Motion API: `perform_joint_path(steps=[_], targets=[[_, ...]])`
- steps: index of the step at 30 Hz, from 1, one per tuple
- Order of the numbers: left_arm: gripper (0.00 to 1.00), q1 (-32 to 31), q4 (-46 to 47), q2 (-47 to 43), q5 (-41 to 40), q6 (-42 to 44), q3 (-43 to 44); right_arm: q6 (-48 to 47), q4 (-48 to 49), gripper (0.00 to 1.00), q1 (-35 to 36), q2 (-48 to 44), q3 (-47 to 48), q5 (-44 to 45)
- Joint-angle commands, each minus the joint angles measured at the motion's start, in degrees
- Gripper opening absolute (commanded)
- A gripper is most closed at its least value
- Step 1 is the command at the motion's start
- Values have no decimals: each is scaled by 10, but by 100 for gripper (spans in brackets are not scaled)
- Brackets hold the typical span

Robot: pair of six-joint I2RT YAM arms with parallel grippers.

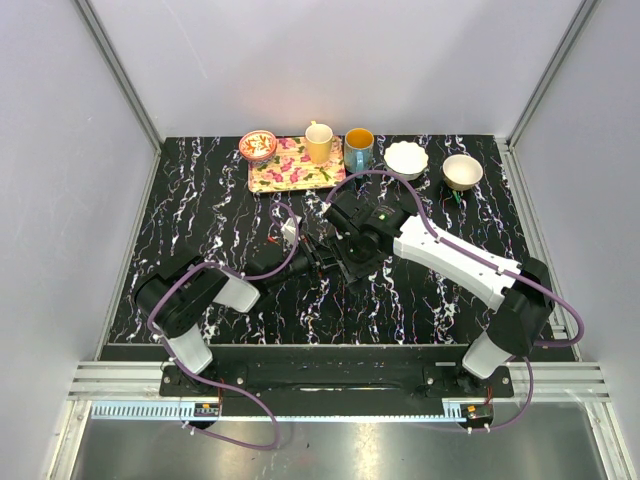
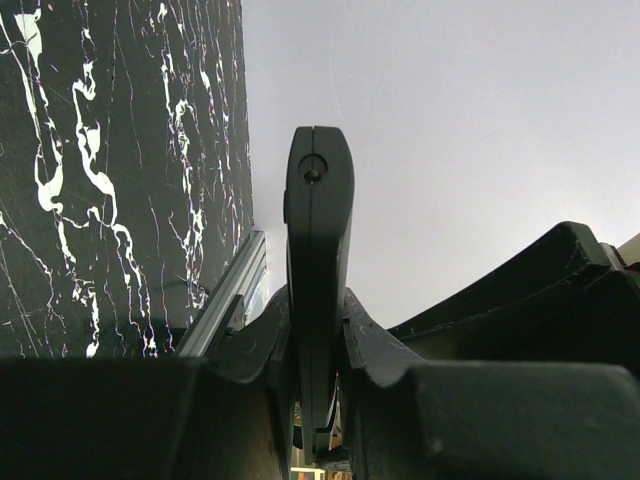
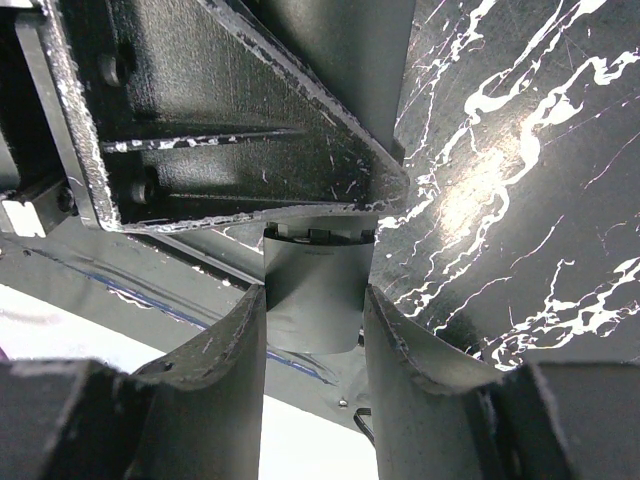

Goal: Load the batteries into the remote control
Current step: Load the battery cover into the remote control.

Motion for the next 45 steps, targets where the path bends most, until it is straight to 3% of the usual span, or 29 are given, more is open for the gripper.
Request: perform_joint_path(steps=[1,10,23,37,45], targets=[[0,-6,227,-32,2,-15,10,-4,15,43,-6,-3,2,1],[0,-6,227,-26,5,-16,14,-5,14,50,-6,-2,10,2],[0,-13,227,-24,4,-14,14,-7,16,54,-14,7,31,2],[0,-15,230,-11,1,-7,5,2,16,70,-15,7,65,-12],[0,-13,234,15,1,-13,27,19,-30,81,-15,-81,89,-3]])
